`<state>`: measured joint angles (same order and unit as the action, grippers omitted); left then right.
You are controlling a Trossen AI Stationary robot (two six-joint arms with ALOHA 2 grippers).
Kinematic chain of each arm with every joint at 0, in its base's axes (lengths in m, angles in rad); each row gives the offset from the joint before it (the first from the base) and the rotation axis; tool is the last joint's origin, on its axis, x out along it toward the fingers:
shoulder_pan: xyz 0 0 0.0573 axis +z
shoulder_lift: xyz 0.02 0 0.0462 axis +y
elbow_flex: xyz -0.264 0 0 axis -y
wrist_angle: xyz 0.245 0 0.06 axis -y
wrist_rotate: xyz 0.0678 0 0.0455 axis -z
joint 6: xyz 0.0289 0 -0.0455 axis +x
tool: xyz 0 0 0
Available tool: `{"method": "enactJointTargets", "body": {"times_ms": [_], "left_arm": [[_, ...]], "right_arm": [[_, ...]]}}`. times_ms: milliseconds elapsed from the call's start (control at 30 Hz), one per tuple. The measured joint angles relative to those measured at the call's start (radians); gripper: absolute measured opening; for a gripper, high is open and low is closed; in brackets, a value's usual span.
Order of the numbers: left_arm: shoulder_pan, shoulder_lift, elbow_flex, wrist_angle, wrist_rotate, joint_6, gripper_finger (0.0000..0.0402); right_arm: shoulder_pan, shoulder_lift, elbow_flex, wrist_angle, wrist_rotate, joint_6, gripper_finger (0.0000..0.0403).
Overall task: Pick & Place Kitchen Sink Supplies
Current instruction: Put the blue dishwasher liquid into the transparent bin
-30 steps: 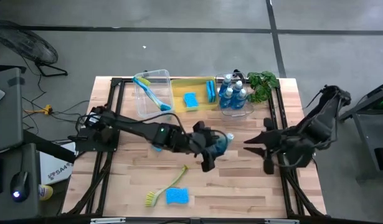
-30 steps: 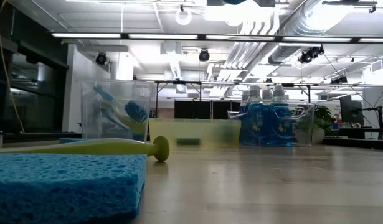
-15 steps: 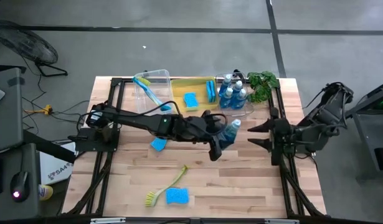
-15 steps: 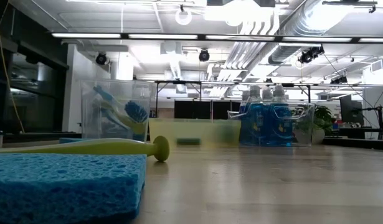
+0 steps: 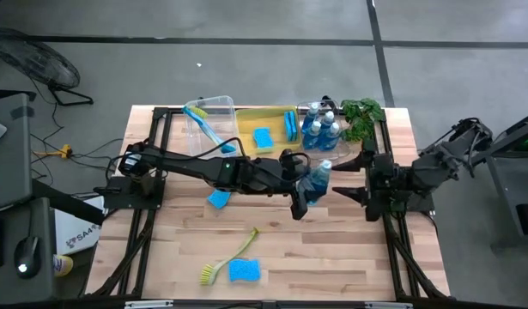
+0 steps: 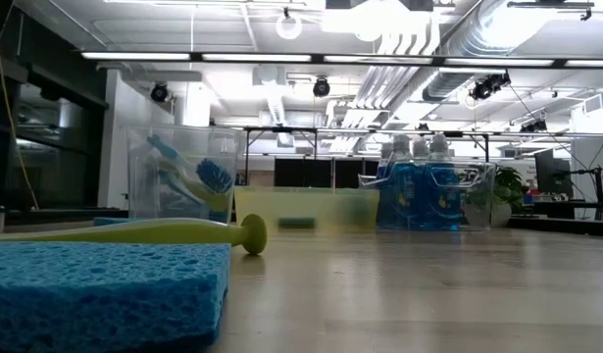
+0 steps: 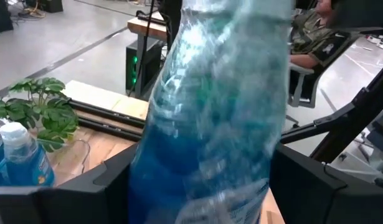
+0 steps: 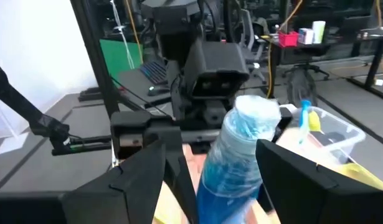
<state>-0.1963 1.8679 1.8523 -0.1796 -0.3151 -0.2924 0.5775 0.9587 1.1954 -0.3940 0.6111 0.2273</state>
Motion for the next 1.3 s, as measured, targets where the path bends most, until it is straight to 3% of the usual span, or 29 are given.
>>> {"method": "enactJointTargets", "body": {"times_ms": [133, 467, 833, 1033, 1100, 1200, 1300], "left_arm": [[0.0, 0.0, 0.0, -0.003, 0.006, 0.0, 0.0279], [0.0, 0.0, 0.0, 0.005, 0.01, 0.0, 0.0279], [0.0, 0.0, 0.0, 0.006, 0.013, 0.009, 0.0278], [-0.001, -0.002, 0.0, 0.004, 0.015, 0.012, 0.0278], [-0.001, -0.002, 0.0, -0.002, 0.014, 0.015, 0.0278], [-0.001, -0.001, 0.0, -0.016, 0.01, 0.027, 0.0278], [0.0, -0.001, 0.0, -0.008, 0.009, 0.026, 0.0279]], "right_arm": [[-0.053, 0.031, 0.0, 0.04, -0.066, -0.021, 0.0245], [-0.128, 0.091, 0.0, 0.066, -0.074, -0.026, 0.0245], [-0.181, 0.118, 0.0, 0.118, -0.215, -0.048, 0.0232], [-0.2, 0.178, 0.0, 0.137, -0.23, -0.048, 0.0178], [-0.208, 0.192, 0.001, 0.137, -0.25, -0.045, 0.0137], [-0.219, 0.206, 0.002, 0.134, -0.271, -0.053, 0.0037], [-0.229, 0.202, 0.001, 0.128, -0.245, -0.068, 0.002]]}}
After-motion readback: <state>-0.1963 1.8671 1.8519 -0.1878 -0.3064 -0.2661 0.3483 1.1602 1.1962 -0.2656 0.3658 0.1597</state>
